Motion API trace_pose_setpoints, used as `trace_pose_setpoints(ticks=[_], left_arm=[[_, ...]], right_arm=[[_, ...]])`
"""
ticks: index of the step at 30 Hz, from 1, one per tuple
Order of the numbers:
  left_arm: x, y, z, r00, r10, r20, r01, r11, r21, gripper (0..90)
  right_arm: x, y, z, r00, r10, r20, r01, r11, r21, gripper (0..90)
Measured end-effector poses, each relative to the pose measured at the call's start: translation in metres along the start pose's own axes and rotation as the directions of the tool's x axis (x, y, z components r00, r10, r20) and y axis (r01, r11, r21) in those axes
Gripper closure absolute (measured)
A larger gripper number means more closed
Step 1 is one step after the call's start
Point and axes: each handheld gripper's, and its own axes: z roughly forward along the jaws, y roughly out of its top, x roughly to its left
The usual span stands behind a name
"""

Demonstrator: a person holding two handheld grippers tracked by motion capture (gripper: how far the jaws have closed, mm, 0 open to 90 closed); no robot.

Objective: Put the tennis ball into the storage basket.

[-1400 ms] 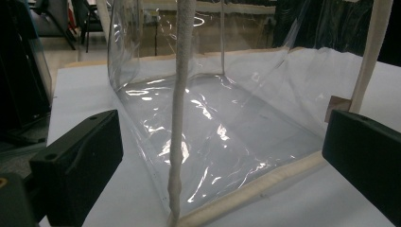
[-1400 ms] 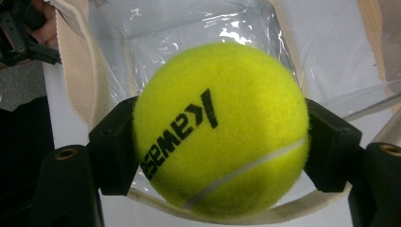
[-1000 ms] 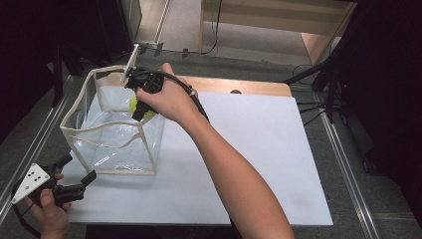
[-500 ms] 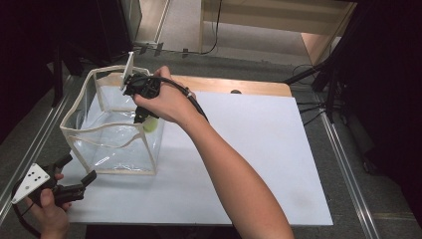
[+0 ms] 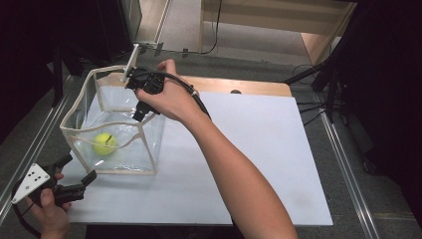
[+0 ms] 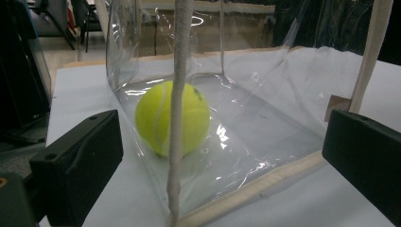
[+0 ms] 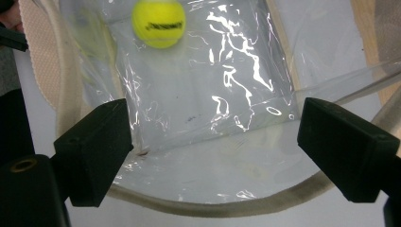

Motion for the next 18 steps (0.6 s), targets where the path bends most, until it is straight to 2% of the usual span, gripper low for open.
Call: trace_pose_setpoints(ticks=[5,6,18], left_arm=[[0.000,0.000,0.000,1.0000,0.000,0.000,0.000,1.0000,0.000,0.0],[0.000,0.000,0.000,1.0000,0.000,0.001,0.000,1.0000,0.000,0.0],[0.000,0.000,0.000,1.0000,0.001,0.001,-0.001,1.0000,0.002,0.0]], right_arm=[[0.001,-0.001,-0.005,1.0000,0.003,0.009,-0.003,0.9998,-0.019,6.8],[0.001,-0.002,-0.007,1.0000,0.006,0.006,-0.006,0.9998,-0.018,0.0],[0.000,-0.012,-0.019,0.9997,0.014,0.020,-0.013,0.9990,-0.042,0.0]])
